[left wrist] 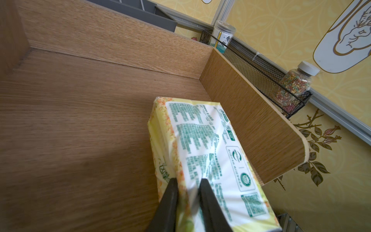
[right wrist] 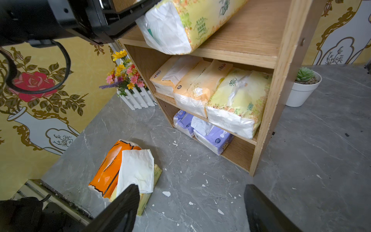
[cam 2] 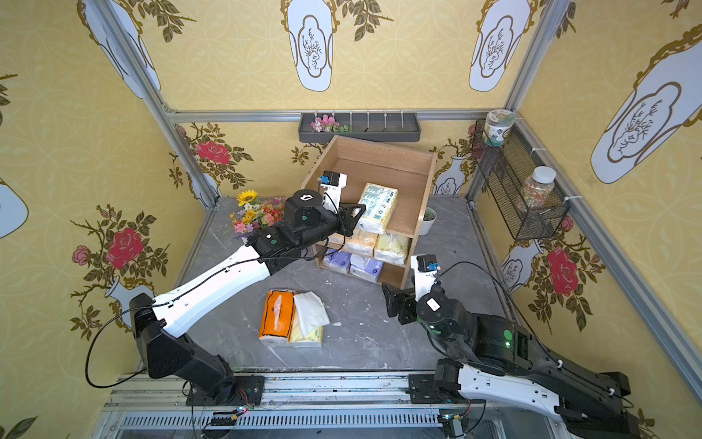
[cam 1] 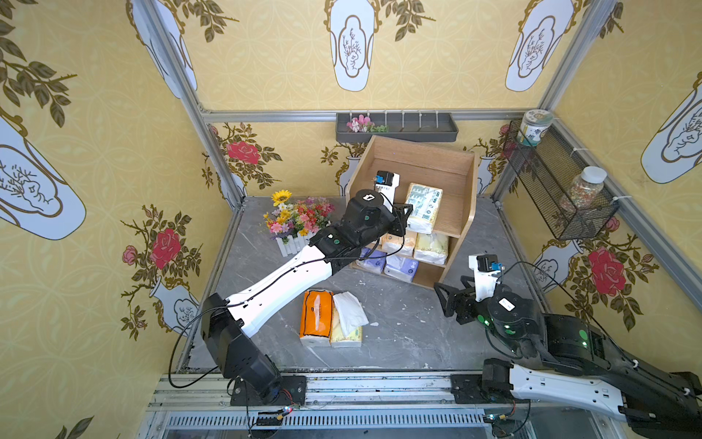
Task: Remove the tissue boxes from the shelf
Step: Pick up a box of tissues from the shelf.
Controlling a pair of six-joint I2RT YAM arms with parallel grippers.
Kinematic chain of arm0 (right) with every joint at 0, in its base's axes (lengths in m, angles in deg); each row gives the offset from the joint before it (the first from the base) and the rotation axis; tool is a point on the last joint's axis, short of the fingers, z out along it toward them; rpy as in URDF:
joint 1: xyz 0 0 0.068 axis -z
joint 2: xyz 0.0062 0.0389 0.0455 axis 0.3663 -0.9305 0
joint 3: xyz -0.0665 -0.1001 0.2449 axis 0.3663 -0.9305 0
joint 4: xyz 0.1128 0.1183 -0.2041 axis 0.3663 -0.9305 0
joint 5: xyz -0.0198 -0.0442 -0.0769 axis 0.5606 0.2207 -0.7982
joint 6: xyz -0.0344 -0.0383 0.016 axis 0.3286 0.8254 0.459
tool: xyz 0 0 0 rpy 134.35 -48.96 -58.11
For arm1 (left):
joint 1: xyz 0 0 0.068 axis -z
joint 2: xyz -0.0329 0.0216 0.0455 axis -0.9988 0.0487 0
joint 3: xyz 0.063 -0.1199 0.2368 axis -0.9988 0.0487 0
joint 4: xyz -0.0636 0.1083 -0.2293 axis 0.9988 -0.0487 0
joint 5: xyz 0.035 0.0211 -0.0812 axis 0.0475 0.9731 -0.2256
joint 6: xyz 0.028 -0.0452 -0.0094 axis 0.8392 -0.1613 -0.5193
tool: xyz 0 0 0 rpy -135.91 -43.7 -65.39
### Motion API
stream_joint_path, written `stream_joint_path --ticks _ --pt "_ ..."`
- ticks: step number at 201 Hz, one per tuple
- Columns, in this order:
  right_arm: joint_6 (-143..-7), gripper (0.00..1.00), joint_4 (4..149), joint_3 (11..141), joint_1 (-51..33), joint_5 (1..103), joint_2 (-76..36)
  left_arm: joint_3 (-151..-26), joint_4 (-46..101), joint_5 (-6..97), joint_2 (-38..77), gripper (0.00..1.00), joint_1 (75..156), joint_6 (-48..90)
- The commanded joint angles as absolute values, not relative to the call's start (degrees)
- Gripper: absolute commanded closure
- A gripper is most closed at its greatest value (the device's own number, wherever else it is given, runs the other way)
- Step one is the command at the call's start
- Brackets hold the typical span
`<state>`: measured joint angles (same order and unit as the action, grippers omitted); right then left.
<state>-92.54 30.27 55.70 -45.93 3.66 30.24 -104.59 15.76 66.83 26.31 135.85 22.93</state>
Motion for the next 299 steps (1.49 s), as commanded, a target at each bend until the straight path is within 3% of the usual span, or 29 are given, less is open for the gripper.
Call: stream_joint_path --ticks 1,126,177,261,299 --pt "-94.4 0.15 32.7 56.9 -45.9 3.3 27.0 -102.2 17.9 68.0 24.3 1.0 135.7 22.5" --pt "-97.8 0.14 34.9 58.1 -45.7 3.9 23.9 -88.8 23.4 68.0 9.2 1.0 135.7 24.2" --pt "-98.4 0.14 36.6 56.9 -45.6 4.8 21.7 -76.0 23.8 67.4 -2.2 1.0 135.7 23.8" --pt "-101.9 0.13 44.5 52.4 -44.0 14.7 16.9 -58.6 26.2 72.8 -14.1 1.0 135.7 21.8" --pt "-106.2 0.07 60.1 47.1 -40.5 26.4 16.3 -54.7 29.0 71.8 -16.0 1.0 135.7 21.2"
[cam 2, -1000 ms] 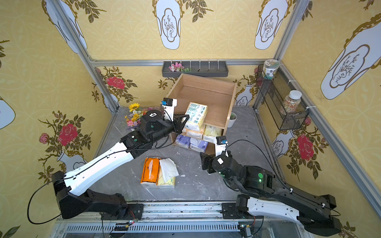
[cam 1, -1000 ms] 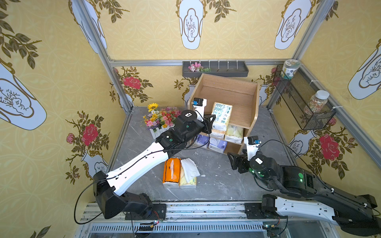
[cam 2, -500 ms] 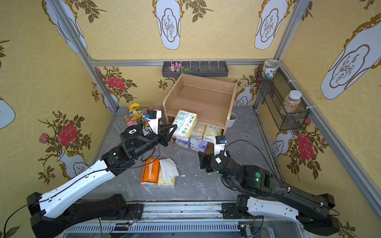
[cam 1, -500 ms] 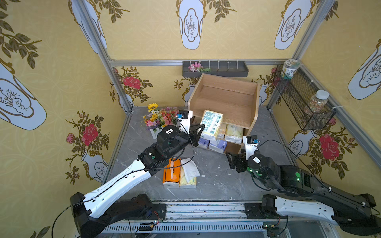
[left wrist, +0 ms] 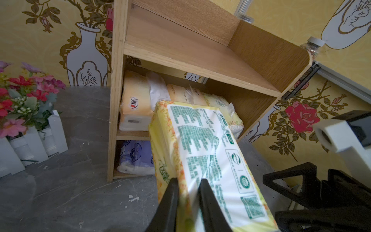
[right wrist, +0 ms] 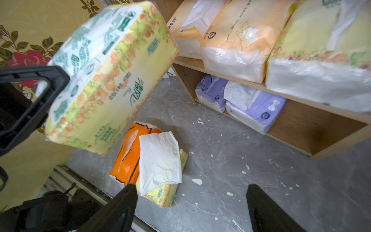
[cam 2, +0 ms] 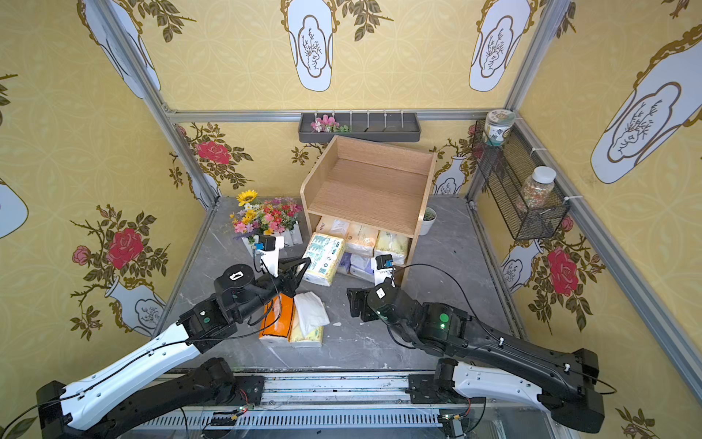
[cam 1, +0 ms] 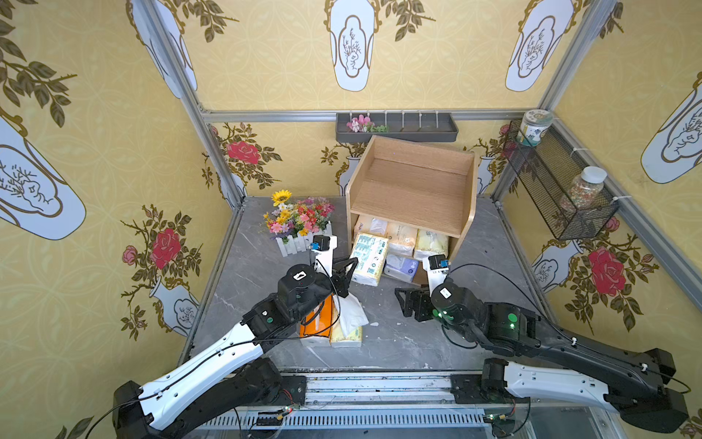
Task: Remove the tissue boxes from the shelf
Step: Pick up a box of tissues from the shelf.
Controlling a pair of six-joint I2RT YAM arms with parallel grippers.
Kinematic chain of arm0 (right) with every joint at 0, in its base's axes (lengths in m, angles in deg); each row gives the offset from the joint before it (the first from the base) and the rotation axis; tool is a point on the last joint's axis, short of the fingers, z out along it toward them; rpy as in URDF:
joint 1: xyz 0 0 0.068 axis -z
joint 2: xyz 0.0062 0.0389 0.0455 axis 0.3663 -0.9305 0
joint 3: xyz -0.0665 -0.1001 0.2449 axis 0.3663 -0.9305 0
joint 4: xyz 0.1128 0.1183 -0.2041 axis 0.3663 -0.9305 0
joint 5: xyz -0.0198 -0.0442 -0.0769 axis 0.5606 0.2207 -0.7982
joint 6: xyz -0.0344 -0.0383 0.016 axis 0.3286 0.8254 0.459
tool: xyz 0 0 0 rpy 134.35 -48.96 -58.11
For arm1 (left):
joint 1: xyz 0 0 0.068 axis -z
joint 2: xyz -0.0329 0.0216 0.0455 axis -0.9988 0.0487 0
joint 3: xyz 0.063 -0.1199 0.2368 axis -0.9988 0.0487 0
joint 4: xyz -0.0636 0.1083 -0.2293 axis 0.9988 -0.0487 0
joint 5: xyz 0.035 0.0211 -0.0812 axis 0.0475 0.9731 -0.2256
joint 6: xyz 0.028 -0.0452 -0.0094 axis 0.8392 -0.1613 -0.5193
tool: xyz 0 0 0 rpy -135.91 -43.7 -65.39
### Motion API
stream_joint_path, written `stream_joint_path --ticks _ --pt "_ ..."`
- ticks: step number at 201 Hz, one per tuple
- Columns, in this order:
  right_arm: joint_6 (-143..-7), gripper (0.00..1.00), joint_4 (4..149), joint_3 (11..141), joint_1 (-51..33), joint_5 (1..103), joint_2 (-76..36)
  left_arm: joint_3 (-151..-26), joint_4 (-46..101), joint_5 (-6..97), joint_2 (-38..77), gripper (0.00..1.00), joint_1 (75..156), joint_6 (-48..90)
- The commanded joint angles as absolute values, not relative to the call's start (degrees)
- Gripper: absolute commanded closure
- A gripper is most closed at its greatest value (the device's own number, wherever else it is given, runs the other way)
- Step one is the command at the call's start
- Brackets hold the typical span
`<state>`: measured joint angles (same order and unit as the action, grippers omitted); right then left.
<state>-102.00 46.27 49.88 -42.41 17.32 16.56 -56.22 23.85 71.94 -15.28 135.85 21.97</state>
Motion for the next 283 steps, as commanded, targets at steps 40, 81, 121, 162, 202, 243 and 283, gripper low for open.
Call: stream_joint_path --ticks 40,81,121,162,202,243,283 --pt "-111.2 0.0 74.7 41.9 -39.2 30.6 15.2 -52.7 31.7 69.0 -16.3 1.0 135.7 21.6" --pt "-113.3 0.03 80.2 40.0 -38.1 32.2 15.5 -50.8 34.3 67.3 -16.2 1.0 135.7 21.8" --pt "-116.4 0.03 85.8 38.0 -36.5 33.8 14.7 -49.5 36.5 65.7 -16.0 1.0 135.7 21.4" --pt "-118.3 0.06 95.1 36.8 -34.2 38.9 12.0 -48.6 37.5 63.3 -16.9 1.0 135.7 20.9" --pt "-118.3 0.15 96.2 37.9 -33.8 40.0 10.1 -47.9 37.6 62.1 -17.9 1.0 135.7 20.8" --pt "-119.3 0.26 97.9 37.9 -33.5 40.7 9.0 -47.9 37.3 60.5 -18.3 0.96 135.7 20.7" --pt "-120.0 0.47 100.0 36.9 -33.5 41.1 8.7 -47.4 36.8 59.6 -18.9 0.73 135.7 20.0"
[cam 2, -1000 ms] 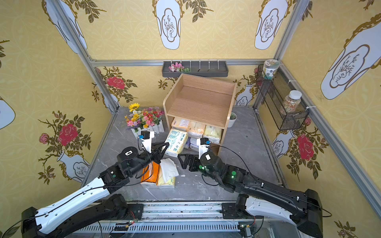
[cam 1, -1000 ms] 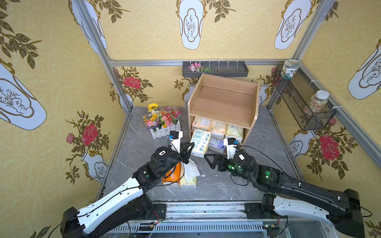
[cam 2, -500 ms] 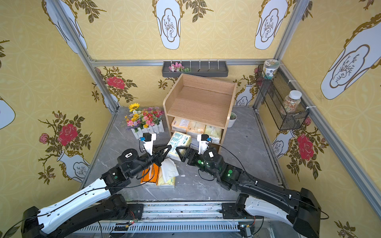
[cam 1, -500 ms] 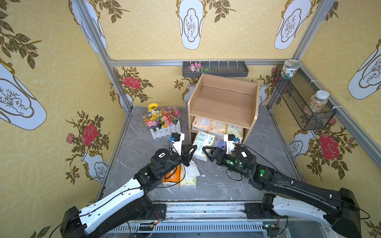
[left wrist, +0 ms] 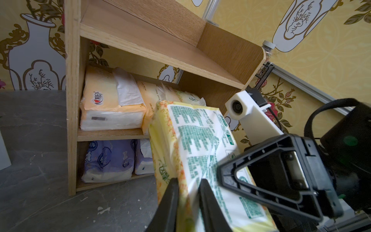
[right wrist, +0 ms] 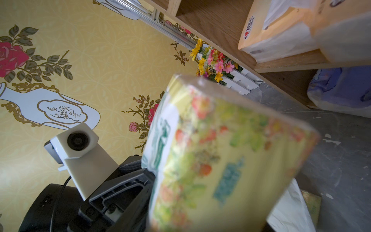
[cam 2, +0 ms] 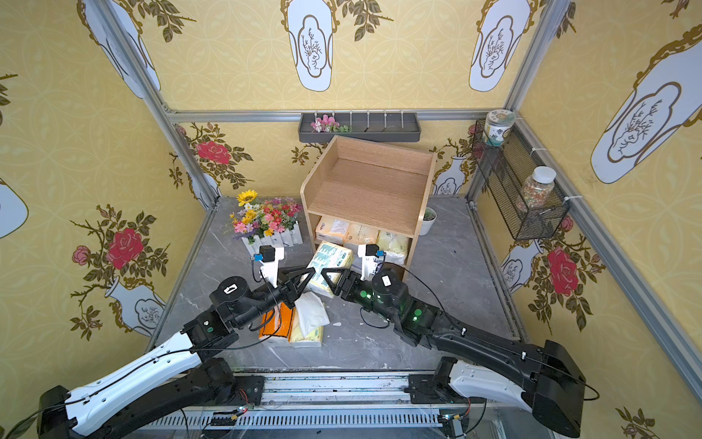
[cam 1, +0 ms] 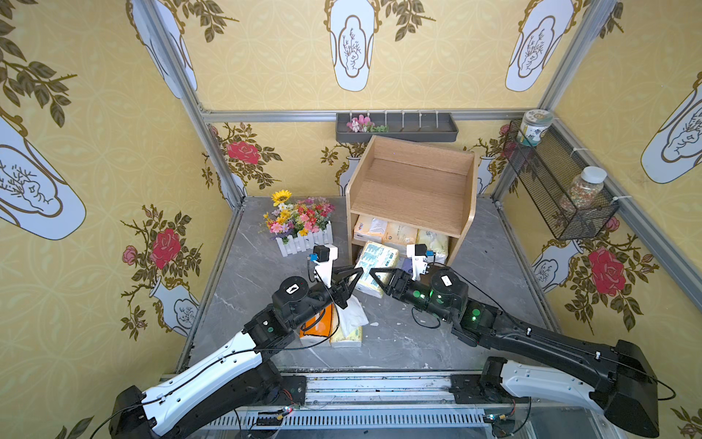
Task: Remove the tissue boxes from the shelf
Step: Pick up a box of tissues from the shelf.
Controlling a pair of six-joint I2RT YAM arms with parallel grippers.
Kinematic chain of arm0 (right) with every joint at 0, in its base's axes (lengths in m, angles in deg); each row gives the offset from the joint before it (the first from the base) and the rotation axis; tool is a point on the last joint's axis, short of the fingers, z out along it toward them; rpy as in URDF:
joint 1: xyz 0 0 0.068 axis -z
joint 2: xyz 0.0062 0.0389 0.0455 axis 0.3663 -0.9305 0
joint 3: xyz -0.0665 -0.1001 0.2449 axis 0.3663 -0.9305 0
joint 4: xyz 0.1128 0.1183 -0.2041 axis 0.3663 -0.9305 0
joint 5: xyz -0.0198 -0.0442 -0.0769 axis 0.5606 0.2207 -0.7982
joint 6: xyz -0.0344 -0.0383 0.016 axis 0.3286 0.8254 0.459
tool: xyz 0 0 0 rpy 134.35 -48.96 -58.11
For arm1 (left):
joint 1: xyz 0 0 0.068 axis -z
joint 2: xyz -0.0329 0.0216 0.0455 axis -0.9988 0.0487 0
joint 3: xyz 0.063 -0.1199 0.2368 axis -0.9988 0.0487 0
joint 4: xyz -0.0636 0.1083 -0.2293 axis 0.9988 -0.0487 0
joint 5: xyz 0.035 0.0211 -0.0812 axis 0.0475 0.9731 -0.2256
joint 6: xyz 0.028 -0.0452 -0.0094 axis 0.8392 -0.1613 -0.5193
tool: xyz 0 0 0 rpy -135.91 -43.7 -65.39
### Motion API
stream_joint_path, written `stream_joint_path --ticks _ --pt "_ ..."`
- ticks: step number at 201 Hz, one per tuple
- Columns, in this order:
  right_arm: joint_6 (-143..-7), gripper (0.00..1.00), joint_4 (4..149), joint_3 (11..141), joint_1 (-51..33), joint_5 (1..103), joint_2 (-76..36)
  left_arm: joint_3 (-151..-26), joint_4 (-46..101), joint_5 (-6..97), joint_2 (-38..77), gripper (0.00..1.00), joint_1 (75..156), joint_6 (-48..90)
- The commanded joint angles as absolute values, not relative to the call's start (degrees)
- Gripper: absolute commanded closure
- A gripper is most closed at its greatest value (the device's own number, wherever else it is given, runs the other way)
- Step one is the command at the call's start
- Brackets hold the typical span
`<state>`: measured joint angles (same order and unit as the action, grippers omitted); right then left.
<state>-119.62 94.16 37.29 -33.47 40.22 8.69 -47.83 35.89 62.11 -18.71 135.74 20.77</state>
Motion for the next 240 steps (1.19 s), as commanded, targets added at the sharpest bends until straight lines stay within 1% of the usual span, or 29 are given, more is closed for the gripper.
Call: stream_joint_path --ticks 1,22,27,29,33,39,50,62,74,89,122,138,184,217,240 --pt "-120.0 0.47 99.9 36.9 -33.5 41.1 8.6 -47.4 36.8 59.6 -18.9 0.71 135.7 20.0" --pt "-119.8 0.54 100.4 36.9 -33.5 41.8 8.5 -47.5 36.4 60.0 -19.3 0.44 135.7 19.6" --pt "-119.7 0.55 100.4 37.0 -33.5 42.1 8.4 -47.5 36.4 60.1 -19.5 0.36 135.7 19.3" --pt "-119.7 0.56 100.4 36.9 -33.5 42.1 8.4 -47.5 36.4 60.2 -19.5 0.34 135.7 19.2" --pt "-119.6 0.57 100.6 36.8 -33.5 42.4 8.4 -47.5 36.4 60.2 -19.6 0.27 135.7 19.0" --pt "-119.4 0.59 100.7 36.7 -33.4 42.6 8.5 -47.5 36.4 60.2 -19.9 0.17 135.7 18.6" --pt "-119.2 0.61 100.7 36.3 -33.5 42.7 8.7 -47.7 36.2 60.3 -20.2 0.07 135.7 17.8" --pt "-119.0 0.62 100.0 35.7 -33.4 42.8 9.1 -48.2 35.7 60.6 -20.8 0.01 135.7 16.9" --pt "-118.4 0.62 98.0 35.5 -33.5 42.9 9.7 -48.7 35.1 61.5 -21.3 0.0 135.7 16.0" --pt "-116.7 0.62 93.0 35.3 -33.5 42.6 10.9 -49.8 32.8 65.3 -22.1 0.0 135.7 14.0" --pt "-111.8 0.62 72.7 38.7 -34.1 41.5 10.5 -52.6 26.8 73.5 -21.2 0.0 135.7 11.0" --pt "-110.4 0.62 67.3 39.2 -34.9 41.7 9.1 -52.7 26.5 75.5 -20.6 0.0 135.6 10.2" --pt "-108.7 0.59 60.8 37.6 -36.7 41.9 7.2 -50.7 29.2 77.1 -19.5 0.0 134.9 8.2" --pt "-105.7 0.58 57.8 38.8 -34.8 44.9 3.3 -49.4 30.9 77.7 -18.8 0.0 134.3 4.9" --pt "-104.7 0.58 59.3 38.9 -33.7 47.4 0.0 -48.3 31.8 78.1 -18.6 0.0 134.1 2.7"
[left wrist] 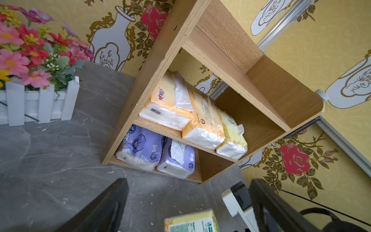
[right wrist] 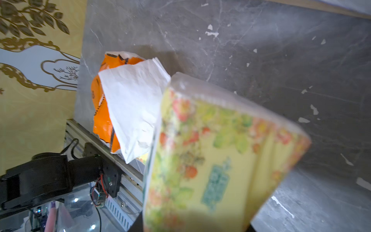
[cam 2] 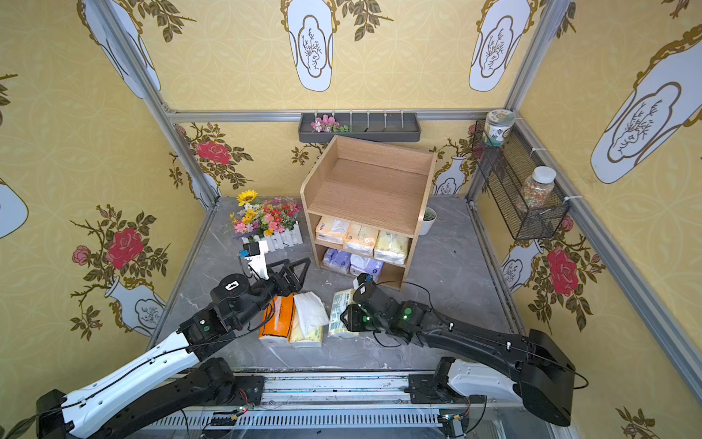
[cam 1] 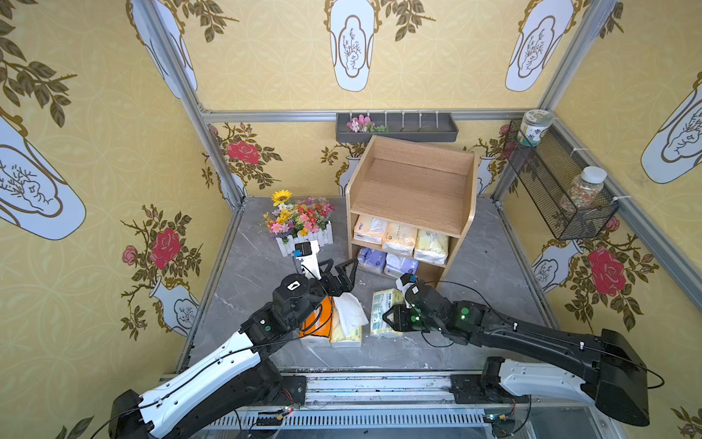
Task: Remove the tissue boxes from the shelf
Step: Pick up a box of tissues from the shelf, then place the box of tissues at the center of the board.
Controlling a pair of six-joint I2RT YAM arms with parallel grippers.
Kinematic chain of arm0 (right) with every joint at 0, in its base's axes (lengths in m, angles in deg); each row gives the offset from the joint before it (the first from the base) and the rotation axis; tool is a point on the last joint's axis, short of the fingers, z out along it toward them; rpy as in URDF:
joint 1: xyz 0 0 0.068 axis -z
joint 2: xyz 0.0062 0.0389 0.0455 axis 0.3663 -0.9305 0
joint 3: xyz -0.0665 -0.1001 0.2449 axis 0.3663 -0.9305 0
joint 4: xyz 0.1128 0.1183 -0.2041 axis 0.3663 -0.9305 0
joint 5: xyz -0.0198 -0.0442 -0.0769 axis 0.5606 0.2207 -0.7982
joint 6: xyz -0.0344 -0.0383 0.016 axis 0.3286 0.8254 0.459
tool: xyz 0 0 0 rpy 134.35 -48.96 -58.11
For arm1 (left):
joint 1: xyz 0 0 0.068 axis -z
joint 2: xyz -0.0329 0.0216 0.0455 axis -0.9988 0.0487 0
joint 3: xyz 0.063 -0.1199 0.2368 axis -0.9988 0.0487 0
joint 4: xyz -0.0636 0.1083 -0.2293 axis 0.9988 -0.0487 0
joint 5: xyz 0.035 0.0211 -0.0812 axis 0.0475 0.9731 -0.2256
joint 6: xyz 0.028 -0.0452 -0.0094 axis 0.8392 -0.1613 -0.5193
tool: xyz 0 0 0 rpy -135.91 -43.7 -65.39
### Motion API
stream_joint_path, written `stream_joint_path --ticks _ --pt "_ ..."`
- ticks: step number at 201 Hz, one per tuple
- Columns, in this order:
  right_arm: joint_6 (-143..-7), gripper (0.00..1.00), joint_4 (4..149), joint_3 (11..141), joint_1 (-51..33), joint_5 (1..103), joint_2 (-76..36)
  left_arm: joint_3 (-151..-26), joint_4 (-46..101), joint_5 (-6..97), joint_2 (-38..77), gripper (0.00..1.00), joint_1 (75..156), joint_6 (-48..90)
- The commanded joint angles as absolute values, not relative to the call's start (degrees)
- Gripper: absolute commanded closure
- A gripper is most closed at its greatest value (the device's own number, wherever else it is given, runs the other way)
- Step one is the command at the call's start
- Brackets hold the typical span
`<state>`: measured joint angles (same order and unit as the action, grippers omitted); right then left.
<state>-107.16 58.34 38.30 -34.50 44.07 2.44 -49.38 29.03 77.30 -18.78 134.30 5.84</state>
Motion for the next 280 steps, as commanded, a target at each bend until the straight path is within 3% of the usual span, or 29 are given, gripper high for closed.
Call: stream_joint_path --ticks 1,102,148,197,245,280 --pt "-104.8 0.58 59.4 38.9 -33.7 47.5 -0.2 -48.3 31.9 78.1 -18.6 0.0 134.1 2.6" --pt "-104.4 0.56 70.1 37.5 -29.8 60.1 -10.0 -46.2 33.3 78.9 -19.8 0.0 133.7 0.3" --pt "-104.4 0.51 74.5 37.6 -29.7 63.1 -14.0 -46.7 34.3 79.1 -19.0 0.0 133.7 -0.2" --pt "-102.8 0.17 71.2 37.3 -29.6 60.0 -13.6 -49.2 35.3 78.5 -15.7 0.0 133.5 1.2" --pt "-98.9 0.0 58.5 39.4 -30.3 47.5 -9.3 -50.6 37.8 76.9 -13.1 0.0 133.0 2.0" --pt "-97.8 0.0 53.6 40.6 -32.1 41.9 -7.3 -51.0 38.5 76.3 -12.4 0.0 132.9 2.0"
